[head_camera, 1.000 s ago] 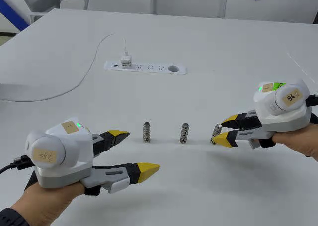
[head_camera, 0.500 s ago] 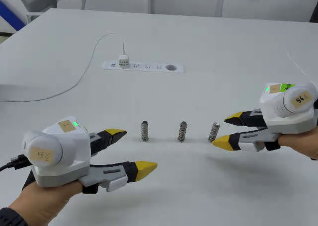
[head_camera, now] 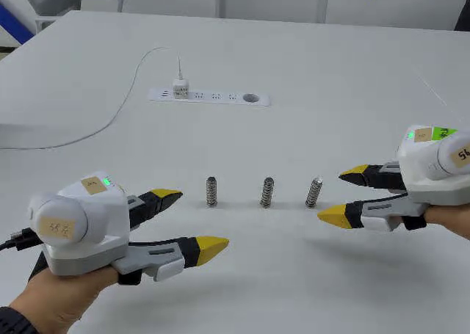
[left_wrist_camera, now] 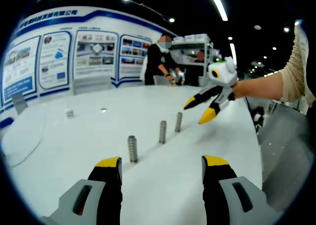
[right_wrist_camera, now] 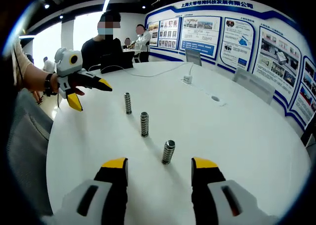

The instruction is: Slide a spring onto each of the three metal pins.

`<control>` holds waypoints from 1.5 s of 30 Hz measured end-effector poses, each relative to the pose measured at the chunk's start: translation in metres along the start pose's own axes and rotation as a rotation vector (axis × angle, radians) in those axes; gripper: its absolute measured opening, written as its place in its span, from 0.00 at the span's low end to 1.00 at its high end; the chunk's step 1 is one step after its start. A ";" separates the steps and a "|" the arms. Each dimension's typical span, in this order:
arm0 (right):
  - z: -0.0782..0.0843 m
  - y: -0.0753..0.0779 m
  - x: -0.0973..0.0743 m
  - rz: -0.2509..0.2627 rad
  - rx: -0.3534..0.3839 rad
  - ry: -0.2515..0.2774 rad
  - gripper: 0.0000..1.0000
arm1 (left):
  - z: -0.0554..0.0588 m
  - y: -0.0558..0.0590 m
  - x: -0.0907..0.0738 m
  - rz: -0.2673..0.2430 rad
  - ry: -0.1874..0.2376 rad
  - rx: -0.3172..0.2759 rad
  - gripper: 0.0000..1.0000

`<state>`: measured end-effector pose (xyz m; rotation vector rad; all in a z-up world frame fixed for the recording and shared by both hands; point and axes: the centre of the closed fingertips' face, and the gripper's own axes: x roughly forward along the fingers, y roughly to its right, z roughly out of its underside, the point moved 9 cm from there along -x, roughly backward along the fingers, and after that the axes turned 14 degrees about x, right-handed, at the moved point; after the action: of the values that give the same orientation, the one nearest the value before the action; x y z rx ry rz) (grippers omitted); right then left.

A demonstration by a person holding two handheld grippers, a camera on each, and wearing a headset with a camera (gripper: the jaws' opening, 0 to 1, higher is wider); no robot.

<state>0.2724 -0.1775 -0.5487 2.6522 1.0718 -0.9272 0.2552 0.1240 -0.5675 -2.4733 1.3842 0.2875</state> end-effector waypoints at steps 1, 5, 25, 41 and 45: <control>0.000 -0.001 -0.001 0.001 0.000 0.001 0.53 | 0.000 0.000 0.000 0.000 0.000 -0.001 0.67; 0.002 -0.003 -0.005 0.000 0.008 0.015 0.55 | 0.000 0.000 0.000 0.000 0.000 -0.001 0.67; 0.011 -0.012 -0.023 0.015 0.028 0.056 0.58 | 0.003 -0.001 -0.006 -0.006 -0.008 -0.004 0.67; 0.018 -0.020 -0.036 0.032 0.039 0.088 0.60 | 0.008 0.001 -0.012 -0.013 -0.020 -0.012 0.67; 0.019 -0.022 -0.039 0.034 0.049 0.101 0.61 | 0.008 0.001 -0.013 -0.017 -0.021 -0.014 0.67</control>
<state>0.2266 -0.1904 -0.5392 2.7752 1.0340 -0.8315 0.2472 0.1367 -0.5711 -2.4846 1.3574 0.3189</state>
